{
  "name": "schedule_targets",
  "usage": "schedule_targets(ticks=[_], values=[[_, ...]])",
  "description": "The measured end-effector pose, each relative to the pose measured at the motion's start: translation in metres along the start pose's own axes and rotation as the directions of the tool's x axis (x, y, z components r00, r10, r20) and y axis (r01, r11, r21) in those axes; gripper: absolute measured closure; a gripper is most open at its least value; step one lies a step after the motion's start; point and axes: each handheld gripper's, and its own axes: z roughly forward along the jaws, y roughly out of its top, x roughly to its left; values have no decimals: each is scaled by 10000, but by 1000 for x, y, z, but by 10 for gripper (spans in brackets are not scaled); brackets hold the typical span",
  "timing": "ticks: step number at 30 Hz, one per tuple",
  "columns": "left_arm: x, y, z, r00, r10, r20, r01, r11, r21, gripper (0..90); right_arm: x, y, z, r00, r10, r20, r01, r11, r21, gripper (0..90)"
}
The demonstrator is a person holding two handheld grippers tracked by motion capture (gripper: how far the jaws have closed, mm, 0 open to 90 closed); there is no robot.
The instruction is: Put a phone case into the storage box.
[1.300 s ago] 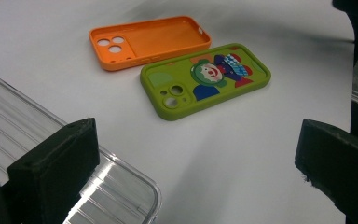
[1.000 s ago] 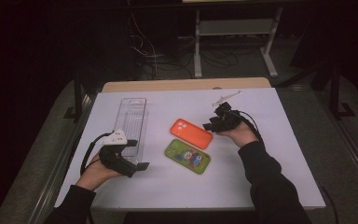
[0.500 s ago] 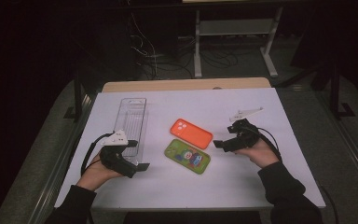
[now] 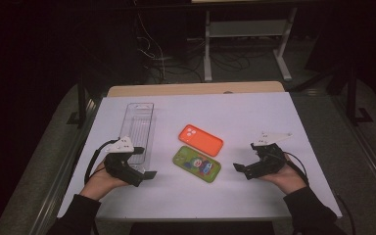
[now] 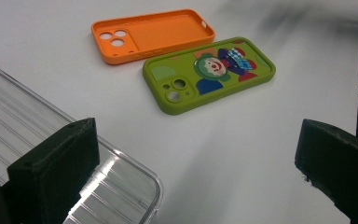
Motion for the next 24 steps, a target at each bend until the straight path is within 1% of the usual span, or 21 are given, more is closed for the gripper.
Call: schedule_targets(ticks=[2, 4, 6, 9, 10, 12, 13, 15, 19, 20, 21, 22, 23, 24], values=[[0, 0, 0, 10000, -23, -16, 23, 10000, -28, 0, 4, -7, -3, 9999, -109, -27, 109, 9999, -10, 5], [0, 0, 0, 10000, -43, -18, 43, 10000, -24, 0, 6, -10, -3, 10000, -59, -24, 59, 10000, 44, 5], [0, 0, 0, 10000, -38, -16, 38, 10000, -15, 0, 6, -15, -4, 9999, -135, -92, 135, 9999, -15, 5], [0, 0, 0, 10000, -20, -25, 20, 10000, -10, 0, 7, -21, -5, 9997, 120, -196, -119, 9999, 25, 4], [0, 0, 0, 10000, 7, -12, -7, 10000, 7, 0, 7, -23, -5, 9997, 87, -245, -84, 9999, 107, 4], [0, 0, 0, 10000, 18, -18, -18, 10000, 34, 0, 6, -24, -6, 9998, -11, -201, 14, 9999, 142, 4], [0, 0, 0, 10000, 10, -17, -10, 10000, 25, 0, 6, -23, -6, 9997, 113, -213, -111, 9999, 94, 3], [-1, 0, 0, 10000, -19, -23, 19, 10000, 37, 0, 5, -20, -8, 9998, 81, -164, -81, 10000, 25, 3], [-1, 0, 1, 10000, 1, -18, -1, 10000, 63, 0, 4, -10, -8, 9998, -100, -178, 102, 9999, 71, 3], [-1, 0, 1, 10000, 22, 9, -22, 9999, 117, 0, 4, -8, -7, 9998, -5, -214, 8, 9999, 143, 3], [0, 0, 0, 9999, 121, 1, -121, 9998, 141, 0, 3, -5, -6, 9997, -32, -249, 38, 9997, 229, 3], [-1, 0, 1, 10000, 66, 2, -66, 9999, 132, 0, 3, -2, -4, 9995, -55, -298, 65, 9994, 347, 3], [0, 0, 1, 9999, 112, 10, -112, 9999, 127, 0, 3, 1, -2, 9994, -95, -324, 110, 9988, 468, 3], [0, 0, 1, 9999, 106, 15, -107, 9999, 130, 0, 3, 8, 1, 9993, -45, -382, 71, 9976, 686, 3]])
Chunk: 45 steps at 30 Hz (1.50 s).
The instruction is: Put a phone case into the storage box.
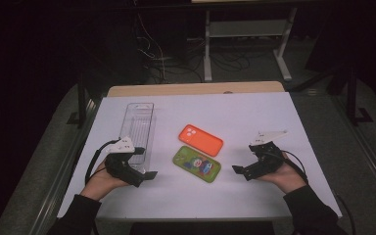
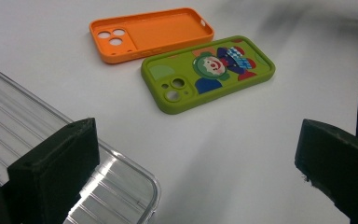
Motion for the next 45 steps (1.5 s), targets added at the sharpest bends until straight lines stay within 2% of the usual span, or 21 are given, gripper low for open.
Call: schedule_targets(ticks=[3, 6, 9, 11, 13, 15, 20, 23, 25, 30, 35, 39, 40, 45], values=[[0, 0, 0, 10000, 31, 1, -31, 10000, 34, 0, -1, 6, 3, 10000, -34, -58, 35, 9999, 115, 3], [-2, -1, 1, 9999, -148, 54, 148, 9999, -17, 0, -2, 16, 9, 9999, -50, -150, 54, 9996, 262, 3], [-1, -1, 1, 10000, 48, 76, -48, 10000, 39, 0, -4, 25, 15, 9998, -135, -176, 142, 9990, 418, 3], [0, -1, 1, 10000, 37, 67, -37, 10000, 42, 0, -6, 31, 19, 9997, -102, -222, 114, 9987, 502, 3], [-2, -1, 1, 9997, -219, 63, 220, 9997, -125, 0, -7, 38, 24, 9995, -210, -215, 222, 9980, 584, 3], [-1, -1, 1, 9998, -193, 56, 193, 9998, -112, 0, -8, 45, 29, 9994, -287, -195, 300, 9971, 699, 3], [-1, -1, 0, 9997, -208, 87, 209, 9997, -142, 0, -11, 64, 44, 9988, -476, -89, 483, 9944, 937, 3], [0, -1, 0, 9997, -211, 90, 212, 9996, -180, 0, -13, 70, 50, 9987, -501, -101, 509, 9936, 1012, 3], [0, -1, 0, 9997, -212, 79, 214, 9995, -219, 0, -15, 77, 61, 9984, -565, -91, 571, 9919, 1137, 4], [0, -1, 0, 9997, -204, 111, 207, 9995, -255, 0, -19, 85, 76, 9976, -663, -209, 684, 9895, 1276, 4], [1, -1, -1, 9997, -210, 129, 214, 9995, -250, 0, -24, 95, 95, 9979, -547, -345, 590, 9882, 1411, 5], [1, -1, -1, 9997, -177, 157, 181, 9995, -260, 0, -27, 100, 110, 9966, -653, -507, 721, 9865, 1472, 7], [1, -1, -1, 9997, -188, 165, 193, 9994, -274, 0, -28, 102, 118, 9956, -723, -602, 809, 9845, 1555, 9], [1, -1, -2, 9995, -253, 164, 258, 9992, -320, 0, -29, 103, 130, 9945, -789, -694, 901, 9800, 1774, 33]])
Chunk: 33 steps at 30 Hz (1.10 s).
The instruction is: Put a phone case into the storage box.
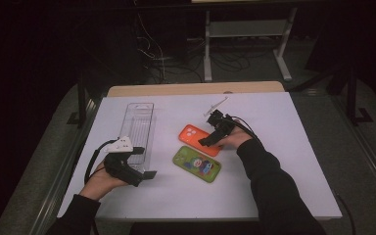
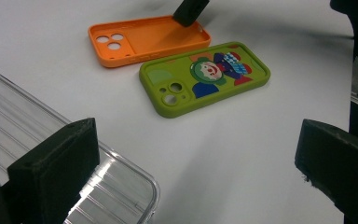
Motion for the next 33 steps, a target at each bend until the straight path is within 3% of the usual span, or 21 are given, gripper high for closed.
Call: schedule_targets(ticks=[11, 24, 29, 33], values=[[0, 0, 0, 10000, -7, 22, 7, 10000, -42, 0, 3, 3, 21, 9987, -440, -249, 447, 9986, 294, 84], [0, 0, 0, 10000, -39, 54, 39, 10000, -71, 0, 3, 4, 33, 9988, -397, -299, 414, 9975, 568, 108], [0, 0, -1, 10000, -48, 42, 49, 10000, -63, 0, 3, 4, 36, 9976, -643, -264, 658, 9960, 602, 121], [0, 0, -1, 10000, -65, 54, 65, 9999, -106, 0, 9, 3, 37, 9918, -1272, 148, 1256, 9888, 809, 137]])
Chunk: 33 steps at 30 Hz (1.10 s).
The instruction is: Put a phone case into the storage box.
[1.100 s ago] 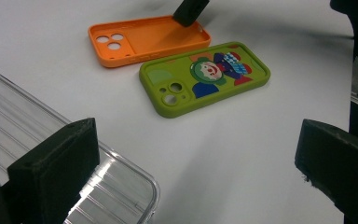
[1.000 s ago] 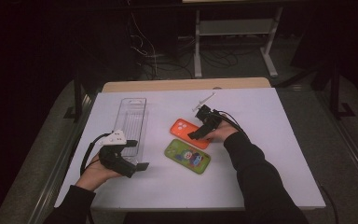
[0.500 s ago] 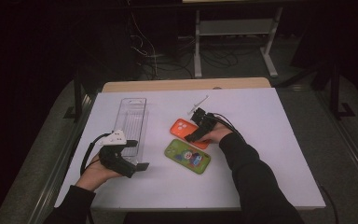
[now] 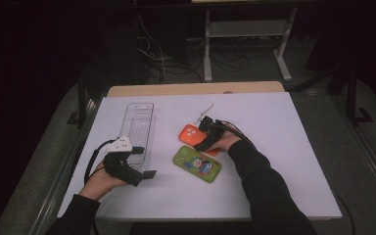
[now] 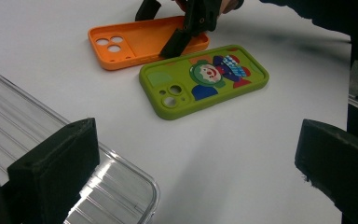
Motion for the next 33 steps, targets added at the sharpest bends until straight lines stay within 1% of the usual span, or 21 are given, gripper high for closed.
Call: schedule_targets(ticks=[1, 2, 7, 12, 16, 17, 18, 19, 20, 21, 22, 23, 24, 25, 28, 32, 33], values=[[0, 0, 0, 10000, 4, 1, -4, 10000, 0, 0, 0, 0, 0, 10000, -37, 26, 37, 10000, -6, 140], [0, 0, 0, 10000, 4, 4, -4, 10000, -5, 0, 1, 0, -1, 10000, 27, -59, -27, 10000, 10, 143], [-1, 0, 1, 10000, 38, -7, -38, 10000, -1, 0, 1, 0, 0, 10000, 25, -2, -25, 10000, 28, 149], [0, 0, 0, 10000, 26, -14, -26, 10000, 27, 0, 1, 2, -1, 9999, 132, 51, -132, 9998, 129, 154], [0, 3, 0, 9999, 36, -103, -35, 9999, 113, 0, -2, 0, -6, 9998, 130, 132, -131, 9999, 113, 154], [0, 4, -1, 9999, 59, -101, -58, 9999, 93, 0, -6, 0, -14, 9994, 346, 60, -346, 9994, -17, 154], [0, 5, -1, 9999, 68, -104, -68, 10000, 62, 0, -6, 0, -14, 9994, 346, 60, -346, 9994, -17, 154], [1, 7, -1, 9999, 74, -116, -73, 9999, 84, 0, -10, -1, -25, 9991, 426, 20, -426, 9990, -128, 153], [1, 9, -1, 9999, 74, -113, -73, 10000, 57, 0, -10, -1, -25, 9991, 426, 20, -426, 9990, -128, 153], [1, 12, 0, 9999, 92, -122, -92, 9999, 42, 0, -13, -3, -37, 9987, 507, -58, -508, 9985, -190, 153], [1, 14, 0, 9999, 135, -108, -134, 9998, 152, 0, -13, -3, -37, 9987, 507, -58, -508, 9985, -190, 153], [1, 17, 0, 9998, 165, -114, -163, 9998, 122, 0, -13, -4, -43, 9986, 511, -103, -514, 9984, -219, 153], [3, 20, 0, 9997, 245, -79, -244, 9996, 128, 0, -13, -6, -48, 9990, 434, -95, -436, 9988, -215, 153], [3, 24, 1, 9997, 236, -46, -235, 9997, 106, 0, -12, -8, -52, 9992, 366, -138, -368, 9992, -131, 153], [4, 35, 4, 9990, 451, 75, -451, 9989, 97, 0, -9, -13, -64, 9997, 114, -220, -113, 9999, 71, 153], [6, 51, 11, 9962, 719, 500, -723, 9974, 73, 0, -4, -19, -80, 9991, -215, -378, 216, 9998, 18, 152], [7, 56, 12, 9941, 893, 612, -908, 9957, 208, 0, -3, -20, -83, 9987, -274, -437, 274, 9996, 1, 153]])
